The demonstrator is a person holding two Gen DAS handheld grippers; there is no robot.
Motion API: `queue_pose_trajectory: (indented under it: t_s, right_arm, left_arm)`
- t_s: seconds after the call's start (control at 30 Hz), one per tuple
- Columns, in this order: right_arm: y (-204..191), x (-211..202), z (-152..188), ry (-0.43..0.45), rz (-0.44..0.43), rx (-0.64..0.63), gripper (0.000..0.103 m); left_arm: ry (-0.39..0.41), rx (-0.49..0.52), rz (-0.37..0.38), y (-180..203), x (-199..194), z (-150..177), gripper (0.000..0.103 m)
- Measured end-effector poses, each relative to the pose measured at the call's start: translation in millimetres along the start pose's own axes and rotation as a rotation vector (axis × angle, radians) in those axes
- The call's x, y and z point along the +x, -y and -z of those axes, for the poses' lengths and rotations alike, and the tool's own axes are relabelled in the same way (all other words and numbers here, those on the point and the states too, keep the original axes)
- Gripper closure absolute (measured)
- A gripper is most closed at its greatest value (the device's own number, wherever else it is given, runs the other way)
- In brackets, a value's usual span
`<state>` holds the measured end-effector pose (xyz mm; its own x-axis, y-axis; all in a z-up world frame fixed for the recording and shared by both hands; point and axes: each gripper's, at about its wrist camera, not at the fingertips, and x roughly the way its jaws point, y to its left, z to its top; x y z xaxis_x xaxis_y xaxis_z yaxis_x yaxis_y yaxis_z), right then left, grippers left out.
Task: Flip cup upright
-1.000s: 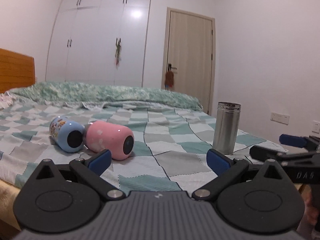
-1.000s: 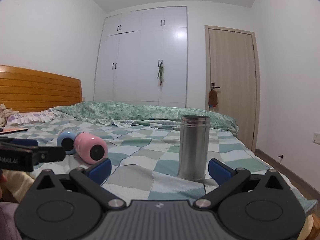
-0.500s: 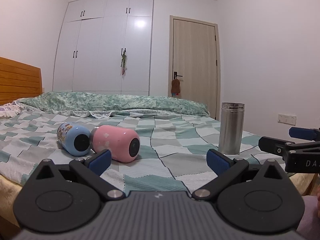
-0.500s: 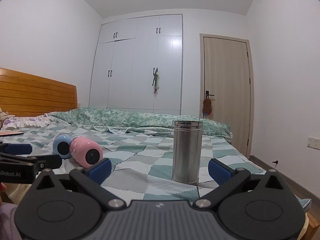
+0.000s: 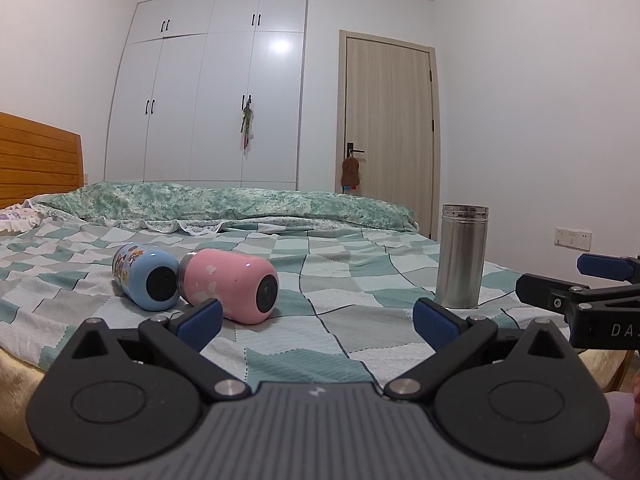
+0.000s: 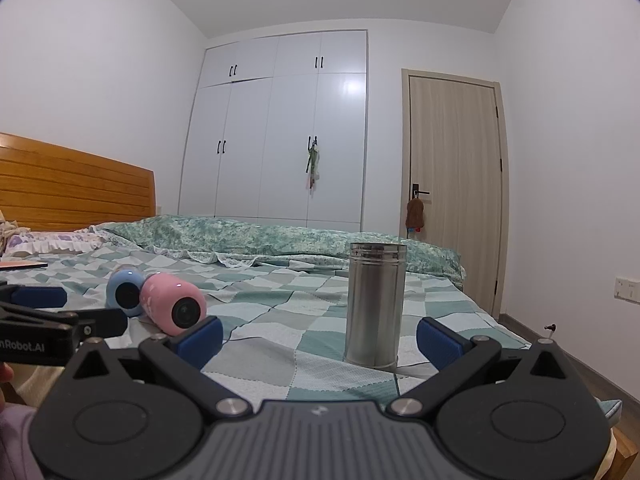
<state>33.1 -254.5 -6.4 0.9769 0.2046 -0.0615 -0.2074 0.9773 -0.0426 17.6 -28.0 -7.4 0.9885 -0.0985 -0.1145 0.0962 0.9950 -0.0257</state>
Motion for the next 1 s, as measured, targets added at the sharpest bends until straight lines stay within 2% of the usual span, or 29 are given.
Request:
queue_pose_trajectory:
  t_s: [1.0]
  right_arm:
    - [-0.7,0.5,-0.2,0.001,-0.001,-0.006,0.000]
  left_arm:
    - [0.029,0.001,0.006,1.0,-3.8,0.1,0.000]
